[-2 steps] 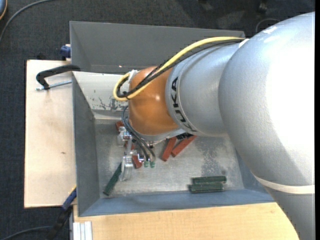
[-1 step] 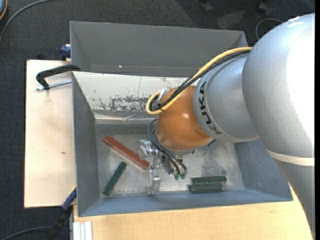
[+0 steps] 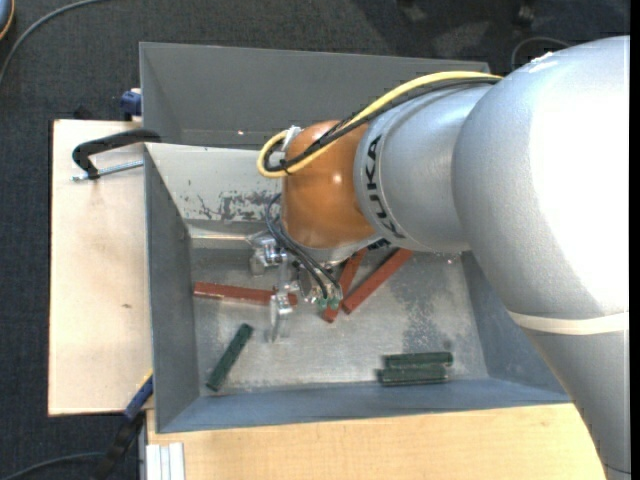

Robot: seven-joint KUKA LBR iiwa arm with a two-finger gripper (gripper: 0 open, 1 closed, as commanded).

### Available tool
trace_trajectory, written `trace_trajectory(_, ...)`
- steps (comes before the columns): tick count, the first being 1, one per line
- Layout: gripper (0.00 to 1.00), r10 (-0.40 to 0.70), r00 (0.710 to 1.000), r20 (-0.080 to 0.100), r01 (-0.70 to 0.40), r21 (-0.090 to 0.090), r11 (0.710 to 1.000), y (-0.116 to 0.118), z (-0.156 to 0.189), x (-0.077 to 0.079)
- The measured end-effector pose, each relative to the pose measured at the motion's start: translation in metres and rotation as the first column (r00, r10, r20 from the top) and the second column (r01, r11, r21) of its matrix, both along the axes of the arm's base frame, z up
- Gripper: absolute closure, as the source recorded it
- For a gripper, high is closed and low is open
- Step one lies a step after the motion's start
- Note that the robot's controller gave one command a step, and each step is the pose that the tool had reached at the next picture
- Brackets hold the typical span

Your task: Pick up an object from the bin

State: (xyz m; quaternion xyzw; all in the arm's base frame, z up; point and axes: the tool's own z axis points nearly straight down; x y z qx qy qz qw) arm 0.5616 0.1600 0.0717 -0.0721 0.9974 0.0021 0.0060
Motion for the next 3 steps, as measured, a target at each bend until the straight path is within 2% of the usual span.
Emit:
trace_trajectory(1, 1.00, -0.001, 1.000, -0.007, 0.001, -0.002, 1.000, -0.001, -0.001, -0.003)
trace_trajectory(2, 1.00, 0.033, 0.999, 0.002, -0.033, -0.001, 0.999, 0.008, 0.129, -0.009)
trace_trajectory(3, 1.00, 0.294, 0.956, 0.000, -0.294, -0.005, 0.956, -0.019, 0.216, -0.010)
